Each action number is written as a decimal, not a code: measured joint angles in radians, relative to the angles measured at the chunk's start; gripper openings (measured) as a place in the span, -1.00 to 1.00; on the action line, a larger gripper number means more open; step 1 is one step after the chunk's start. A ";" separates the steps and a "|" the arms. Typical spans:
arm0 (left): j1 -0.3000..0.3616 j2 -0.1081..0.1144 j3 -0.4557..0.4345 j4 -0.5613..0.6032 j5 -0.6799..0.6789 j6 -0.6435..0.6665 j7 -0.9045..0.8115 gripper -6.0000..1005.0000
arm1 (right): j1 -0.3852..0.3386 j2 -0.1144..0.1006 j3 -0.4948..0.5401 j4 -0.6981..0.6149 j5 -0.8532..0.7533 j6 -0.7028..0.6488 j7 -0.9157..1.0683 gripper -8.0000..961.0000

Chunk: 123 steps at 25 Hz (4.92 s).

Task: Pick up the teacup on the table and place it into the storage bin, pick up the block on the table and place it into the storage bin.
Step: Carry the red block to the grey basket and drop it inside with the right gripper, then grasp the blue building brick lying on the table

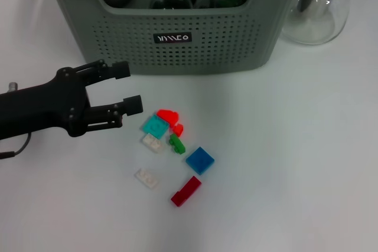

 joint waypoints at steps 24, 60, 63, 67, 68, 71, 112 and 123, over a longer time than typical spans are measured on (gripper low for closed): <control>-0.054 -0.004 0.002 -0.001 0.000 -0.001 -0.002 0.66 | 0.079 0.030 -0.067 0.342 -0.120 0.419 -0.078 0.04; -0.015 0.031 0.209 0.141 0.154 -0.058 0.118 0.65 | -0.134 0.055 -0.188 -0.081 0.158 -0.532 0.048 0.47; 0.002 0.031 0.209 0.162 0.163 -0.059 0.163 0.65 | -0.066 0.056 -0.273 -0.004 0.139 -0.499 0.147 0.46; 0.018 0.031 0.207 0.180 0.168 -0.062 0.195 0.65 | 0.028 0.062 -0.379 0.125 0.127 -0.453 0.232 0.46; 0.020 0.032 0.207 0.183 0.168 -0.062 0.198 0.65 | 0.048 0.064 -0.405 0.156 0.127 -0.440 0.248 0.46; 0.026 0.032 0.207 0.189 0.168 -0.062 0.208 0.65 | 0.098 0.066 -0.480 0.231 0.127 -0.391 0.301 0.46; 0.029 0.030 0.202 0.192 0.157 -0.046 0.212 0.65 | 0.161 0.081 -0.886 0.340 0.221 -0.107 0.396 0.94; 0.029 0.027 0.202 0.192 0.154 -0.046 0.210 0.65 | 0.146 0.081 -0.940 0.346 0.255 -0.071 0.352 0.93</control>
